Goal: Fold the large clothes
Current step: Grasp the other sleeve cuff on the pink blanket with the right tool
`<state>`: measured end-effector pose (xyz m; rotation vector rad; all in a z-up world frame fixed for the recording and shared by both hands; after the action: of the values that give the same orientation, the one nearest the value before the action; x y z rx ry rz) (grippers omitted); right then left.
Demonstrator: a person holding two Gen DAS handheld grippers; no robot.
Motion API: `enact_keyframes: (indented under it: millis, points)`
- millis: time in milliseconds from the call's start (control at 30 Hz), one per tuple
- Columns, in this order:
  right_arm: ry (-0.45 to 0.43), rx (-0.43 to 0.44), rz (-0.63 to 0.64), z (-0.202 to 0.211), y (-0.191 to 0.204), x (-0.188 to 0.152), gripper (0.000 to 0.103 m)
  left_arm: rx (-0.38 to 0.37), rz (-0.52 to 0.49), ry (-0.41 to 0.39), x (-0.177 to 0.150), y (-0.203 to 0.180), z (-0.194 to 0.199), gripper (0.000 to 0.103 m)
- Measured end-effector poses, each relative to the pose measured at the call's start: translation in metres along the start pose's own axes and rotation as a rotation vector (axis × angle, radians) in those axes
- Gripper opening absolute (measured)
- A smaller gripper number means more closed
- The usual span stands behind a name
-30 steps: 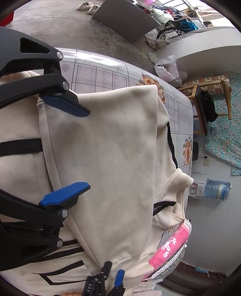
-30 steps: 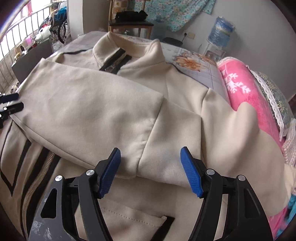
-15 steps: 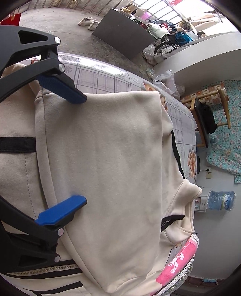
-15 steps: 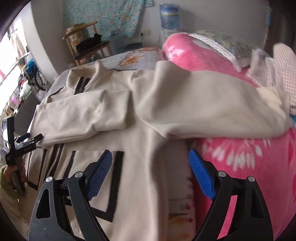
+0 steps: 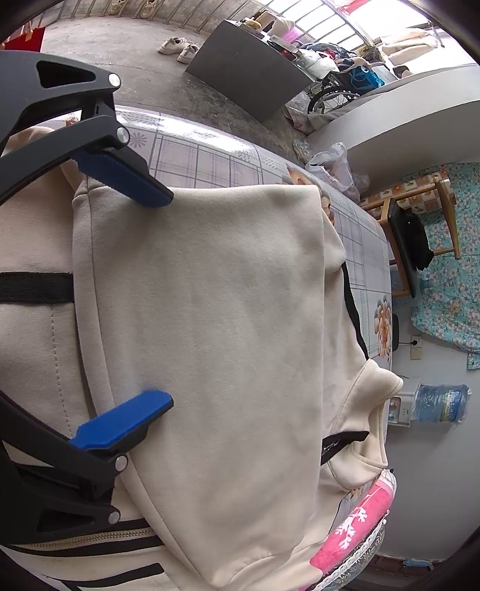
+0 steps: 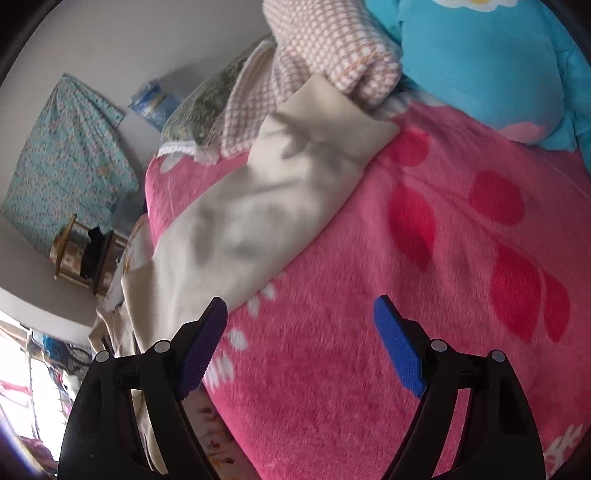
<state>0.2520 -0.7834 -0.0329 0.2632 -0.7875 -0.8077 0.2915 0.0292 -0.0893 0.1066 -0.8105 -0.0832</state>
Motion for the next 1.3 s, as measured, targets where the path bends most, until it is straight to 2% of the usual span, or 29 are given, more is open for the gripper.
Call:
enact_keyframes:
  millis: [200,267,400,500,567,633,700,767,867,1033,1200,1300]
  points:
    - [-0.039,0.031,-0.212,-0.033,-0.035,0.040,0.059,-0.023,0.018,0.039,0.002,0.004,-0.004,0.098]
    - [-0.038,0.035,-0.271,-0.049,-0.044,0.048,0.051,-0.025,0.018,0.043,0.002,0.003,-0.005,0.098]
    - [-0.051,0.070,-0.357,-0.070,-0.056,0.055,0.043,-0.026,0.020,0.046,0.002,0.003,-0.005,0.098]
    - [-0.068,0.056,-0.327,-0.076,-0.055,0.062,0.033,-0.027,0.026,0.051,0.003,0.002,-0.005,0.098]
    - [-0.078,0.040,-0.314,-0.080,-0.055,0.063,0.019,-0.027,0.026,0.054,0.003,0.002,-0.005,0.098]
    - [-0.092,0.041,-0.312,-0.078,-0.056,0.064,0.010,-0.028,0.026,0.057,0.004,0.002,-0.006,0.098]
    - [-0.127,0.036,-0.263,-0.067,-0.049,0.065,0.006,-0.028,0.028,0.059,0.004,0.003,-0.006,0.098]
    - [-0.190,0.025,-0.145,-0.046,-0.026,0.070,0.005,-0.028,0.028,0.063,0.004,0.003,-0.007,0.098]
    - [-0.280,0.056,0.014,-0.006,0.018,0.079,0.004,-0.027,0.029,0.066,0.005,0.003,-0.008,0.098]
    - [-0.397,0.165,0.183,0.058,0.095,0.092,0.004,-0.023,0.033,0.066,0.004,0.003,-0.008,0.099]
    - [-0.429,0.316,0.270,0.097,0.168,0.089,0.004,-0.039,0.031,0.035,0.005,0.003,-0.007,0.099]
    - [-0.438,0.387,0.346,0.111,0.213,0.076,0.004,-0.079,0.040,0.002,0.005,0.005,0.001,0.098]
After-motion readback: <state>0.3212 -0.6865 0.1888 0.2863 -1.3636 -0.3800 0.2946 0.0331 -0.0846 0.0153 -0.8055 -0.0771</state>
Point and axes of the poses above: each gripper's, at about its wrist camera, not at the fingertips, and z roughly against the way its jaws point, y to its left, x to its top, the point moved 2 cm from there along -z, roughly the way its jaws point, and after that the axes turned 12 degrees about -y, right-handed, at the moved point
